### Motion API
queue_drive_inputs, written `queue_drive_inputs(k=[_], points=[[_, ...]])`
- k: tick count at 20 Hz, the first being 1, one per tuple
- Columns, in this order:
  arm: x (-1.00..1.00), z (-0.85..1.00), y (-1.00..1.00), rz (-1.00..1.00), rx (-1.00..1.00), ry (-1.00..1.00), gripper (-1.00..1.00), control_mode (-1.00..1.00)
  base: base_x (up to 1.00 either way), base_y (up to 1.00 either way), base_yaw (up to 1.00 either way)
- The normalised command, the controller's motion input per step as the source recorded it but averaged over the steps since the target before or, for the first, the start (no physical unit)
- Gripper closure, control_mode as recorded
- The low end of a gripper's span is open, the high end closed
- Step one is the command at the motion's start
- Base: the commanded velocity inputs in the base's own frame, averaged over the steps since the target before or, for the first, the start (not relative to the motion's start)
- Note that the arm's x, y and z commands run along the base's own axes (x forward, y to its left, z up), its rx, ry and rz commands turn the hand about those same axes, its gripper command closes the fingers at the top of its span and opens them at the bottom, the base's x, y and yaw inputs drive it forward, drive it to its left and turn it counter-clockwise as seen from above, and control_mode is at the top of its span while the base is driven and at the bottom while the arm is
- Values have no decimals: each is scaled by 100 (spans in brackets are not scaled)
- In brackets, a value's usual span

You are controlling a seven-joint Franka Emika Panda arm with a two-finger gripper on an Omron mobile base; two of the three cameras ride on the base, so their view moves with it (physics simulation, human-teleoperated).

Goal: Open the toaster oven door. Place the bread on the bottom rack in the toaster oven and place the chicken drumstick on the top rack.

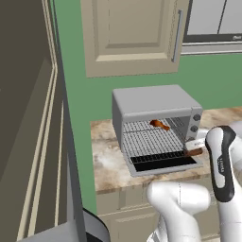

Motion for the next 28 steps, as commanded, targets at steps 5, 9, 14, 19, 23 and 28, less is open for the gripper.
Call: queue_drive_inputs(k=[5,9,14,19,23,28], points=[[47,-7,50,6,29,1,100,-100,0,0,0],[11,-49,26,6,10,-2,100,-100,0,0,0],[13,-46,0,2,3,-17,100,-100,0,0,0],[33,-6,15,0,4,-21,100,-100,0,0,0],[32,-19,19,0,0,-16,100,-100,0,0,0],[38,-33,0,0,0,-6,100,-100,0,0,0]])
